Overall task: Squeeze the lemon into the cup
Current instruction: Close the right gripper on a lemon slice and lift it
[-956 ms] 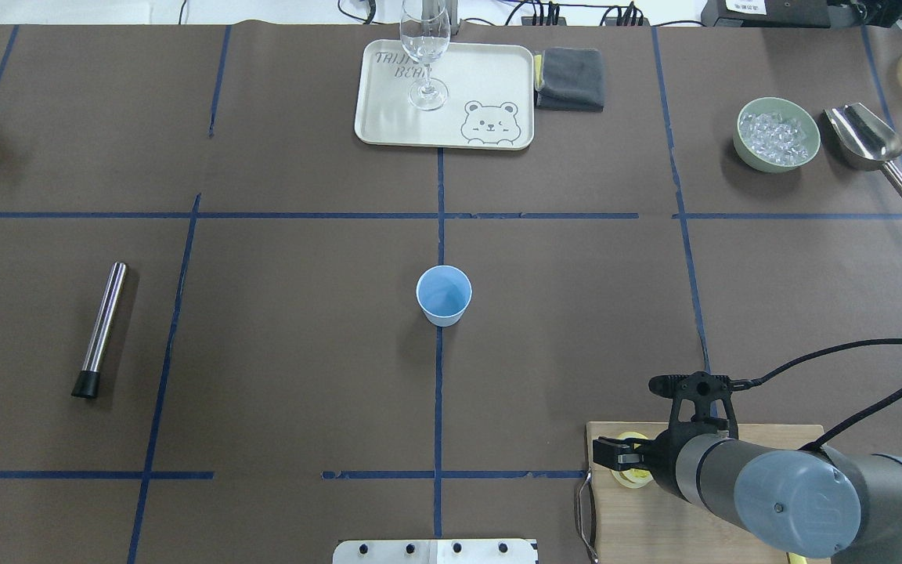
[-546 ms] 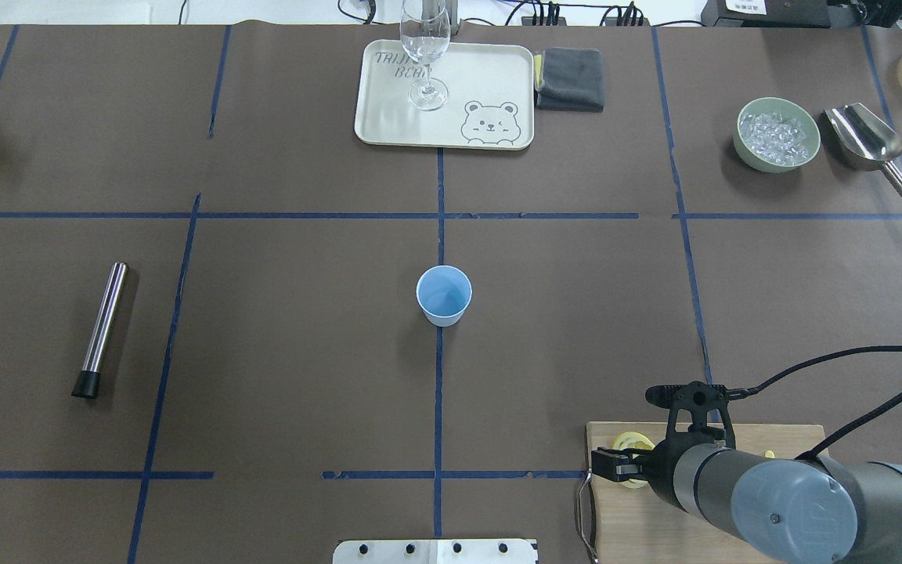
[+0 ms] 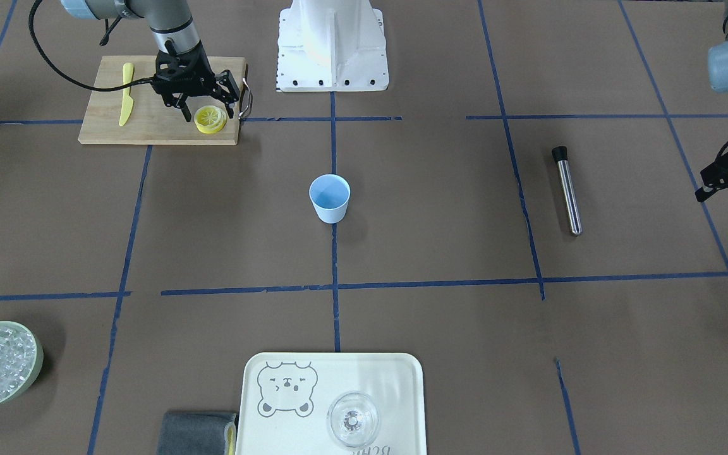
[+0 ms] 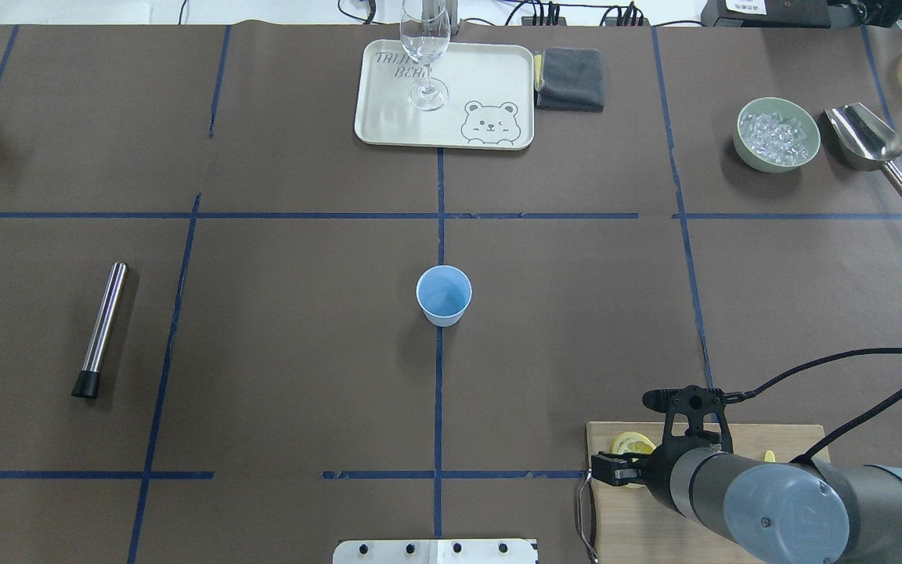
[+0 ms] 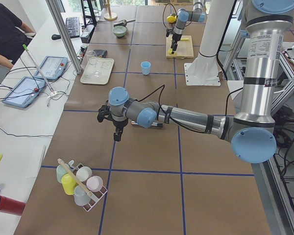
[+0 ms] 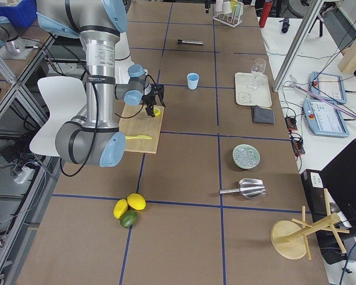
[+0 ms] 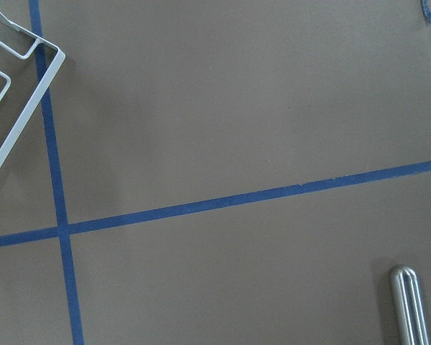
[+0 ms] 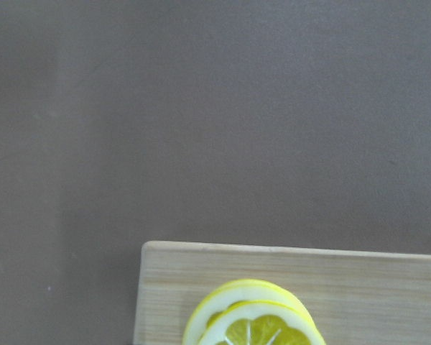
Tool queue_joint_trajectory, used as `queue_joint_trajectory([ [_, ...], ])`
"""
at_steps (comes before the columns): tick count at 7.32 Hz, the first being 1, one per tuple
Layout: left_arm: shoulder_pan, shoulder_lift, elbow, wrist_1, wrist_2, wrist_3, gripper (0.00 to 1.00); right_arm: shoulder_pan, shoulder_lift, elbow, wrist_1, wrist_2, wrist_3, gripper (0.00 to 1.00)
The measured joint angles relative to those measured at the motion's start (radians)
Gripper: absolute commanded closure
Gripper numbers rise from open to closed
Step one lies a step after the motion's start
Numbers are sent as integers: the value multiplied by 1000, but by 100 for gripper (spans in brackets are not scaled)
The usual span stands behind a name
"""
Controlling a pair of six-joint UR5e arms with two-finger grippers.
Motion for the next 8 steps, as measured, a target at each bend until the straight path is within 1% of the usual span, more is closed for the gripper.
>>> queue_joint_trajectory([
  [4,-1,1,0,0,0,0,0,0,-1,-3,-5,2,-1,0],
  [5,-1,1,1,0,0,1,0,0,-1,-4,-5,3,-1,2],
  [8,-1,1,1,0,0,2,0,0,-2,-4,-5,7,-1,21],
])
